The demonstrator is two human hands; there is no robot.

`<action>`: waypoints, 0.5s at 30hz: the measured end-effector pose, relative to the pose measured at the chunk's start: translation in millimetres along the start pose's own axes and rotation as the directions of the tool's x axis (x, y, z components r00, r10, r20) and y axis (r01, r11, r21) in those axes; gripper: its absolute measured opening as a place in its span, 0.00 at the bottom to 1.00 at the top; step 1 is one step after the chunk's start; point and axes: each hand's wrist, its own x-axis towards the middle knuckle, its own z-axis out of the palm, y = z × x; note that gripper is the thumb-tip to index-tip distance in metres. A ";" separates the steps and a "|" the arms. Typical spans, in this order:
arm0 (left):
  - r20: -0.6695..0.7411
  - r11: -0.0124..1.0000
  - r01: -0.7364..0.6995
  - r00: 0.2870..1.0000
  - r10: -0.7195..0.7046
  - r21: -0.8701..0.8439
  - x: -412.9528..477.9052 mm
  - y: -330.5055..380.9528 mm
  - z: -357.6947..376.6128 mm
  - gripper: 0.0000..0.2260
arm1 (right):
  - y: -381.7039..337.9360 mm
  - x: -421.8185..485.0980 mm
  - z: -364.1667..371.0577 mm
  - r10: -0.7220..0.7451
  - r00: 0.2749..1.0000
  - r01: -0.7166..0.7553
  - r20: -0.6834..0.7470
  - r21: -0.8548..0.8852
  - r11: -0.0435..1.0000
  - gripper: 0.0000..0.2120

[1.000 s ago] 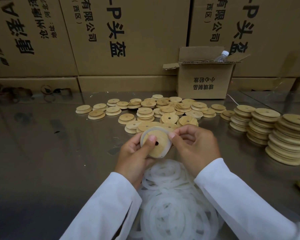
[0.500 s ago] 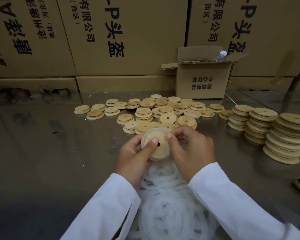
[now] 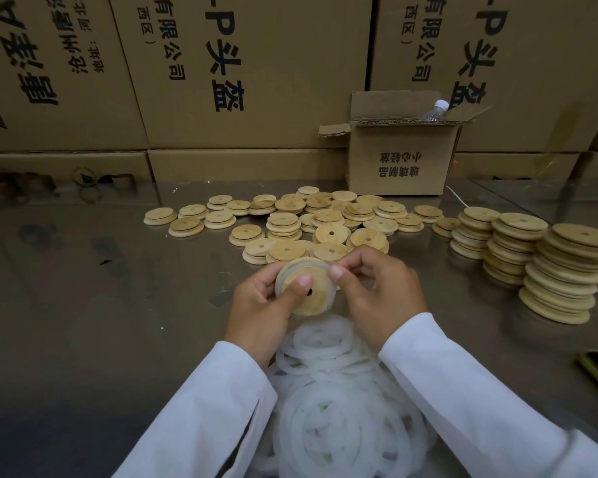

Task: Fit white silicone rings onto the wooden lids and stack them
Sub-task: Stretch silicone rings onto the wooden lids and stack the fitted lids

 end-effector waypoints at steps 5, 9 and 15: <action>0.000 0.999 -0.027 1.000 0.027 -0.036 -0.5 1.6 0.7 0.11 | 0.4 1.4 -1.1 -0.016 1.000 0.016 -0.015 0.006 1.000 0.08; 0.002 0.997 0.013 1.000 -0.013 -0.077 -0.4 1.1 -0.1 0.15 | -0.2 -0.9 2.3 0.002 1.000 0.001 -0.023 0.129 0.992 0.07; -0.091 0.992 0.060 0.993 -0.070 -0.108 -1.0 0.2 1.6 0.15 | -2.1 -9.8 11.0 0.011 0.998 0.002 -0.069 0.178 0.984 0.04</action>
